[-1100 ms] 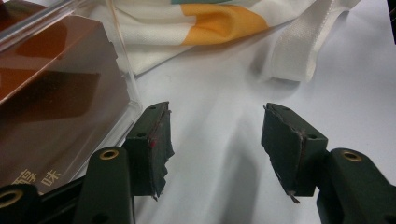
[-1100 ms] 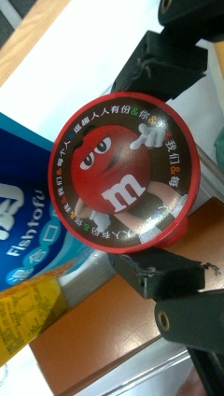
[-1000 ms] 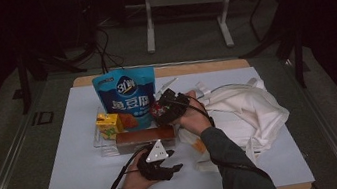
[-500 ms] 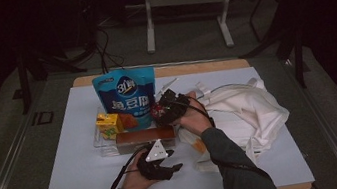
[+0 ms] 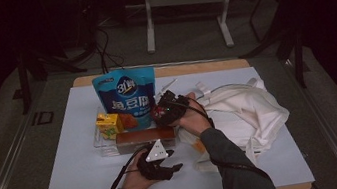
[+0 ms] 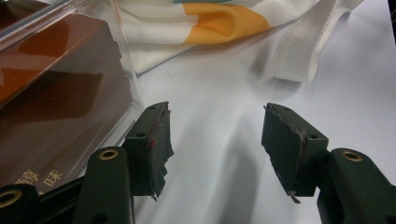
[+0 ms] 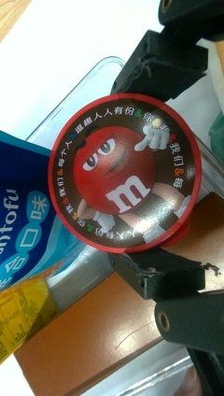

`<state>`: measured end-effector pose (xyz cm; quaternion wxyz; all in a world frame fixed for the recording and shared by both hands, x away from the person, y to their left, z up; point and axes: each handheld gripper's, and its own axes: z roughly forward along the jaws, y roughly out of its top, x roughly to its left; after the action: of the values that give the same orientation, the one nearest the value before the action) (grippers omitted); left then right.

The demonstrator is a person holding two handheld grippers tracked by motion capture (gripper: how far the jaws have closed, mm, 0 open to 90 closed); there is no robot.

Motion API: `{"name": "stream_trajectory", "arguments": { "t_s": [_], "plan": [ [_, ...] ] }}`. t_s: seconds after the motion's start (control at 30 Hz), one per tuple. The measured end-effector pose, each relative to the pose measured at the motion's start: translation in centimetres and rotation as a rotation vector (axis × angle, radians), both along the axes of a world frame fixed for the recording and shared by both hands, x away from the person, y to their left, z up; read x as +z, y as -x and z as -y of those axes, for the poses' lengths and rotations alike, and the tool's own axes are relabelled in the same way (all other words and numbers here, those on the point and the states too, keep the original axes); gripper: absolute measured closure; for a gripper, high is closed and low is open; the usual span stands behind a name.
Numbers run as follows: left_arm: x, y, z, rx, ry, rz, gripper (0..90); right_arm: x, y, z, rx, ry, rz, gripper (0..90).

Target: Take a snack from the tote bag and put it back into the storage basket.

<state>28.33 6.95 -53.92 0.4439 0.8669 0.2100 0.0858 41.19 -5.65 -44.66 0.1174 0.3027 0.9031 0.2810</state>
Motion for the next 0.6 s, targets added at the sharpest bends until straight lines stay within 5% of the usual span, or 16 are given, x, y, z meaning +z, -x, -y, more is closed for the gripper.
{"name": "stream_trajectory", "arguments": {
  "t_s": [0.43,0.6],
  "plan": [
    [0.01,0.0,-0.01,-0.003,0.0,0.001,42.2,-0.15,-0.21,-0.14,-0.009,0.021,-0.026,25.1],
    [0.02,0.05,0.01,-0.003,-0.002,0.002,42.2,0.76,-0.14,0.13,-0.03,-0.032,-0.015,25.3]
  ]
}}
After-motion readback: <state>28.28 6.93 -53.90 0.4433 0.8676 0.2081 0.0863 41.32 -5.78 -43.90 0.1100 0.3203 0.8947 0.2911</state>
